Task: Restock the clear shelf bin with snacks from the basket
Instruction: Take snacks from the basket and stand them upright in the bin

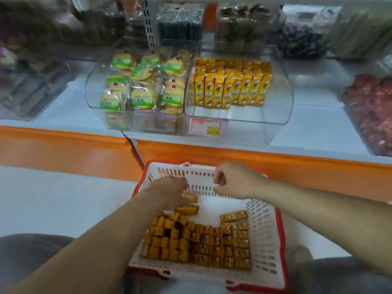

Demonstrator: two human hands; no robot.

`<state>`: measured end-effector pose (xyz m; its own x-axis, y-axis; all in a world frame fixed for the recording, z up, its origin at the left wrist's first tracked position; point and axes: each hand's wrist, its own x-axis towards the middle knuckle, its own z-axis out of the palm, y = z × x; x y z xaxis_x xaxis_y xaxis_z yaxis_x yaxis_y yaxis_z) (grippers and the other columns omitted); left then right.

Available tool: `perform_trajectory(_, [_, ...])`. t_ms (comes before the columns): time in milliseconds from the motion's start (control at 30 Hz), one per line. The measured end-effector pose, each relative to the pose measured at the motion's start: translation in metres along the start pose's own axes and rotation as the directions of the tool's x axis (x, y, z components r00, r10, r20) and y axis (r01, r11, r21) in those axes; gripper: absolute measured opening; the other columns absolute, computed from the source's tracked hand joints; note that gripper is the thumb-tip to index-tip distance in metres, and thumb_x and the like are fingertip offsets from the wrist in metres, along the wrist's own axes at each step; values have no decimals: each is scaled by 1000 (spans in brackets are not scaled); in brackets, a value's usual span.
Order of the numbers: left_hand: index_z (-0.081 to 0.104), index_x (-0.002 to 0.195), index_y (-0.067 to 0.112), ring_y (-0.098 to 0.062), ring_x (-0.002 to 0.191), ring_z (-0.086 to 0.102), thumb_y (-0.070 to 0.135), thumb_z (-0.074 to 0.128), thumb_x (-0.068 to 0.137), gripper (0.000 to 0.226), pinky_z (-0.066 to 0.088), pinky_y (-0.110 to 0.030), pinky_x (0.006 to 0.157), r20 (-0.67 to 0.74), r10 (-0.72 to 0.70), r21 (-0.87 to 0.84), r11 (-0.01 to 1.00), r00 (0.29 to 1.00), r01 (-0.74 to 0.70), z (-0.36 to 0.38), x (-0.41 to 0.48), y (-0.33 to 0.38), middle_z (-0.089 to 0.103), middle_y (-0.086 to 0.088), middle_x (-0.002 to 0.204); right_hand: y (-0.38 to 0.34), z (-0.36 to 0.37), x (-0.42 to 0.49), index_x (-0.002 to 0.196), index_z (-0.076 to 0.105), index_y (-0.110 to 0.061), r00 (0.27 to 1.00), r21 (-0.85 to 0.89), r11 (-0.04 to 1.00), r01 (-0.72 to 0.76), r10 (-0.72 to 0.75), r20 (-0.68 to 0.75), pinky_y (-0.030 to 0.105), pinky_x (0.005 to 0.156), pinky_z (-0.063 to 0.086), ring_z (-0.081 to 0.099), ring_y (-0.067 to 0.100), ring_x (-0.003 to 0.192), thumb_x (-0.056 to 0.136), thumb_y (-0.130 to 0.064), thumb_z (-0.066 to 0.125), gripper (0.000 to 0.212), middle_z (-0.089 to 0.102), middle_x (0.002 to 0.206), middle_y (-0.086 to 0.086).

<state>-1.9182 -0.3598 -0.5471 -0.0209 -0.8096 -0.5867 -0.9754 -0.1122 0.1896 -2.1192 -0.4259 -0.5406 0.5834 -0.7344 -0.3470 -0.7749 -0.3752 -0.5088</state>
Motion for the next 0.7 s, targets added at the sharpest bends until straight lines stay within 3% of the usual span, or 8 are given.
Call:
perform_trajectory(133, [48,145,15,-30,127,55,37,61,100,52,46,-38,101,62,-91,-56,994,994,95,48,39,-15,54,-13,145,53,78,36,106,67,-13,970,-35,991,-127,132,205,34,82,49,61,19,95,89,-26,74,22,62,103,-3])
perform_trajectory(300, [49,142,13,-31,128,54,38,65,96,54,48,-43,104,48,-178,-125,975,983,183,102,98,-41,55,-13,143,119,148,73,122,63,-17,948,-4,963,-270,266,175,34,89,49,59,21,106,90,-27,69,34,62,120,2])
perform_trajectory(467, [43,147,14,-35,130,53,38,70,92,66,47,-43,101,7,-270,-229,937,963,264,143,148,-59,50,-15,145,169,186,79,135,58,-17,889,67,908,-414,388,242,34,101,47,57,21,120,89,-30,70,49,59,134,4])
perform_trajectory(600, [40,149,11,-38,128,54,44,71,92,72,50,-49,104,37,-296,-207,932,955,297,170,175,-69,49,-17,144,185,204,82,132,58,-24,866,-42,909,-414,407,291,35,97,49,56,22,118,91,-18,63,42,58,135,3])
perform_trajectory(700, [47,140,10,-38,122,58,31,64,98,50,53,-51,98,4,-290,-167,944,957,286,180,185,-78,57,-18,134,193,203,86,129,60,-25,858,-179,913,-368,407,314,35,93,50,57,24,113,88,-7,61,45,59,131,4])
